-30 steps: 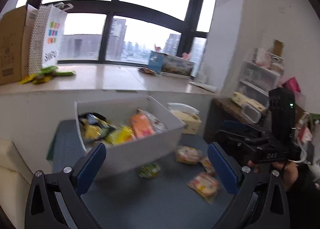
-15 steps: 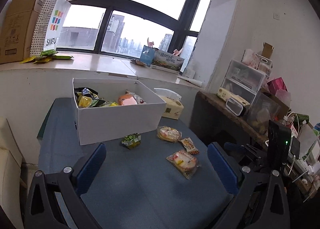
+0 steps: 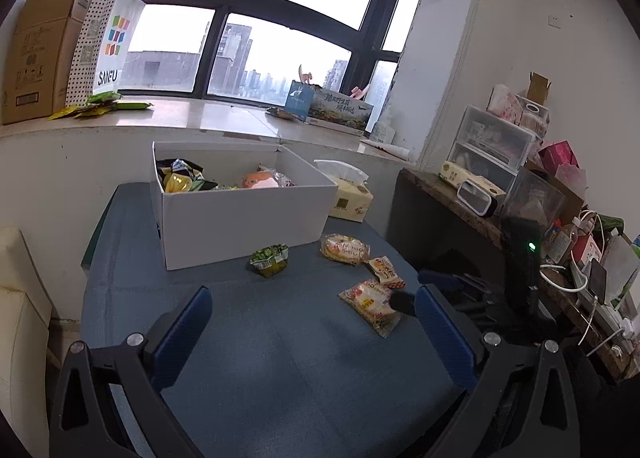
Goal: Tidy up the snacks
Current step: 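Grasp the green pea bag with the right gripper, then grasp the round bread pack with the left gripper while the right holds the pea bag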
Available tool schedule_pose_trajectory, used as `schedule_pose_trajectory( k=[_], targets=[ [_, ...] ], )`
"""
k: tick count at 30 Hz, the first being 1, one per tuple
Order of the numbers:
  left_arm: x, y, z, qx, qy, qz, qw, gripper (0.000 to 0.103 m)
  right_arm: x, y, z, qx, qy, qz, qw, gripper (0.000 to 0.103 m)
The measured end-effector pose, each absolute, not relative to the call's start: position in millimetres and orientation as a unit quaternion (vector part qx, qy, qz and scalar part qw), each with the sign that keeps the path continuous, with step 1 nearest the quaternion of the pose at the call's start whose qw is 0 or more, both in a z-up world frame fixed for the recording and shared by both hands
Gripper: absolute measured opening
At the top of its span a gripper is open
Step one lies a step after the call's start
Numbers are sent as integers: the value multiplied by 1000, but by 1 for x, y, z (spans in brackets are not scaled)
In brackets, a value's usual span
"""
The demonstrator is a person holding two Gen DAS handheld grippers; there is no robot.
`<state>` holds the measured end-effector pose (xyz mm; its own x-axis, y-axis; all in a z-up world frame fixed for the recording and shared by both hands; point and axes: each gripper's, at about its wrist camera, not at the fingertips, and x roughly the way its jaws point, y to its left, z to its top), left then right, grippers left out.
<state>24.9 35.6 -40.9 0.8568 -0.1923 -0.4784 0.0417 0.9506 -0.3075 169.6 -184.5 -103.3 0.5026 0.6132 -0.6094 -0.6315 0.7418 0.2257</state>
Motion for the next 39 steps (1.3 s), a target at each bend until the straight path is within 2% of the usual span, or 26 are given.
schedule_pose_trajectory(
  k=[11, 20, 21, 22, 23, 25, 26, 33, 39],
  targets=[
    [23, 35, -55, -143, 281, -60, 947, 103, 231, -79, -140, -110, 358, 338, 863, 103],
    [23, 50, -63, -165, 286, -49, 943, 103, 271, -31, -170, -131, 395, 314, 853, 103],
    [23, 51, -64, -166, 287, -47, 942, 103, 273, -26, -174, -142, 398, 308, 853, 100],
    [23, 52, -64, -168, 287, -45, 942, 103, 275, -24, -177, -143, 400, 307, 851, 90],
    [22, 53, -64, -169, 287, -46, 942, 103, 277, -22, -180, -143, 406, 307, 849, 69],
    [21, 55, -65, -170, 286, -45, 942, 103, 280, -20, -184, -142, 412, 296, 850, 60],
    [21, 57, -65, -171, 286, -41, 942, 103, 279, -21, -183, -145, 405, 294, 853, 47],
    [27, 59, -70, -176, 295, -42, 938, 103, 269, -43, -164, -110, 398, 318, 853, 47],
    [46, 45, -76, -159, 316, -61, 933, 103, 228, -106, -123, -65, 352, 347, 867, 47]
  ],
)
